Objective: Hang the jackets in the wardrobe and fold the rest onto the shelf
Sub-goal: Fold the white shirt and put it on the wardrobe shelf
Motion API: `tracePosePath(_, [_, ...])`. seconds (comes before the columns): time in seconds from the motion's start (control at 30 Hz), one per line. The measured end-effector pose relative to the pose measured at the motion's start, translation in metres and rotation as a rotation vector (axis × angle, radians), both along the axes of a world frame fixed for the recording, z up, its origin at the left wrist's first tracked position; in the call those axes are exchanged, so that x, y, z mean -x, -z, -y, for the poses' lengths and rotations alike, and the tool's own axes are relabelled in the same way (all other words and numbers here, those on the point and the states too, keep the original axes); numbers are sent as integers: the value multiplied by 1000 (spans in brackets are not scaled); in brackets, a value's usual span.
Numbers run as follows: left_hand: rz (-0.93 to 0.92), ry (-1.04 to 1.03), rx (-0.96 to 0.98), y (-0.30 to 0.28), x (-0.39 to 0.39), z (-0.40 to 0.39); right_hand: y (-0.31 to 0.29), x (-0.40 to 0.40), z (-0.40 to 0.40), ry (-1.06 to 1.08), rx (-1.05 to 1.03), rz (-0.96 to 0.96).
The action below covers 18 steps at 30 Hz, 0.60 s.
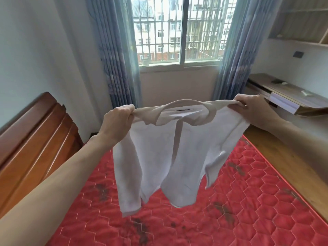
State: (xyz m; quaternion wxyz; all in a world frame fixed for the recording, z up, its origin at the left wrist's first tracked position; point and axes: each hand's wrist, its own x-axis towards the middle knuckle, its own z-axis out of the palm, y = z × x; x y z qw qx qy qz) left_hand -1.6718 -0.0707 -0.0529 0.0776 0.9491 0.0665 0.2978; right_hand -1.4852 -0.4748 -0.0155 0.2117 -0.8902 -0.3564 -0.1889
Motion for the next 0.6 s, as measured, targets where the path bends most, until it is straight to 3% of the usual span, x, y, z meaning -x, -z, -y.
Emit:
tracePosePath(0.13, [-76,1,8,0,-2,-1,7,-5,14,33,261,102])
tracePosePath(0.27, [-113,73,88,6,-3,2,10,-14,30,47,318,77])
tracePosePath(0.43, [-145,190,172,17,-3,12,22,-27,59,105,210,13])
tracePosePath(0.6, [-47,83,165,22,-32,31,27,-50,76,-17,-56,-114])
